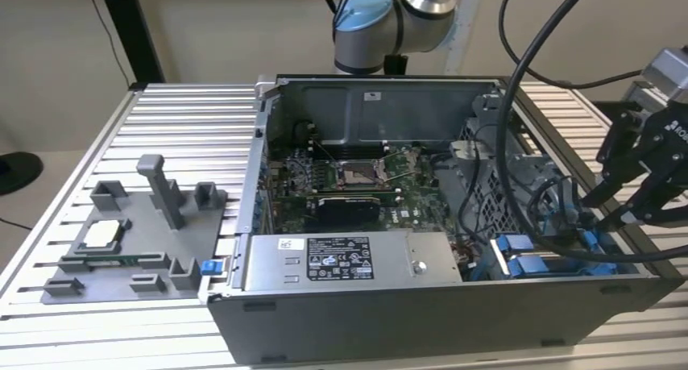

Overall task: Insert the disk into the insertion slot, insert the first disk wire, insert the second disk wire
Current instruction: 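Insert the second disk wire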

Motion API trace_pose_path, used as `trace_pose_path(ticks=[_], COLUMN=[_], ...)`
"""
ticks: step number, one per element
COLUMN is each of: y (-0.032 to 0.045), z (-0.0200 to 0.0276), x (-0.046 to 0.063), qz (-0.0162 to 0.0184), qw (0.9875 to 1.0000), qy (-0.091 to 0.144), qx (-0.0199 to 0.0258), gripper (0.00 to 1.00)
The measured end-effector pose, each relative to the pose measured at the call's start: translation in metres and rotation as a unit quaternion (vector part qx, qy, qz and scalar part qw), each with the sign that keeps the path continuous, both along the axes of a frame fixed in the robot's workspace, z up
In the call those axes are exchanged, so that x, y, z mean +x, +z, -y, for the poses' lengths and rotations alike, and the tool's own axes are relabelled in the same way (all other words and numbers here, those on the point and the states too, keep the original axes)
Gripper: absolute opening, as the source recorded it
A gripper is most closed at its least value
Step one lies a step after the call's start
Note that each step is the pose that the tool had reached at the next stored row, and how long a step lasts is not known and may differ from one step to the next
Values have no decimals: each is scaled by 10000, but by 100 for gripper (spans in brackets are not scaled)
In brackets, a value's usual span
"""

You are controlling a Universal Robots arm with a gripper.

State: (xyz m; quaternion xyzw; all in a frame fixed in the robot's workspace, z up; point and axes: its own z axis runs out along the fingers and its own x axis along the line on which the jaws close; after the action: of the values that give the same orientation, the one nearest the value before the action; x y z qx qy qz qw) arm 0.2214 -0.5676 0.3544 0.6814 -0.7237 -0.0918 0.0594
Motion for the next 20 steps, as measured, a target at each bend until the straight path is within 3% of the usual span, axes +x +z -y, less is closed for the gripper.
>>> trace_pose_path(ticks=[2, 5, 14, 20], y=[-19, -36, -40, -40], z=[-2, -2, -2, 0], x=[6, 8, 9, 9], qz=[-35, -60, -61, -61], qw=[10000, 10000, 10000, 10000], qy=[-7, -15, -15, -14], qx=[0, 4, 26, 75], gripper=[100, 100, 100, 100])
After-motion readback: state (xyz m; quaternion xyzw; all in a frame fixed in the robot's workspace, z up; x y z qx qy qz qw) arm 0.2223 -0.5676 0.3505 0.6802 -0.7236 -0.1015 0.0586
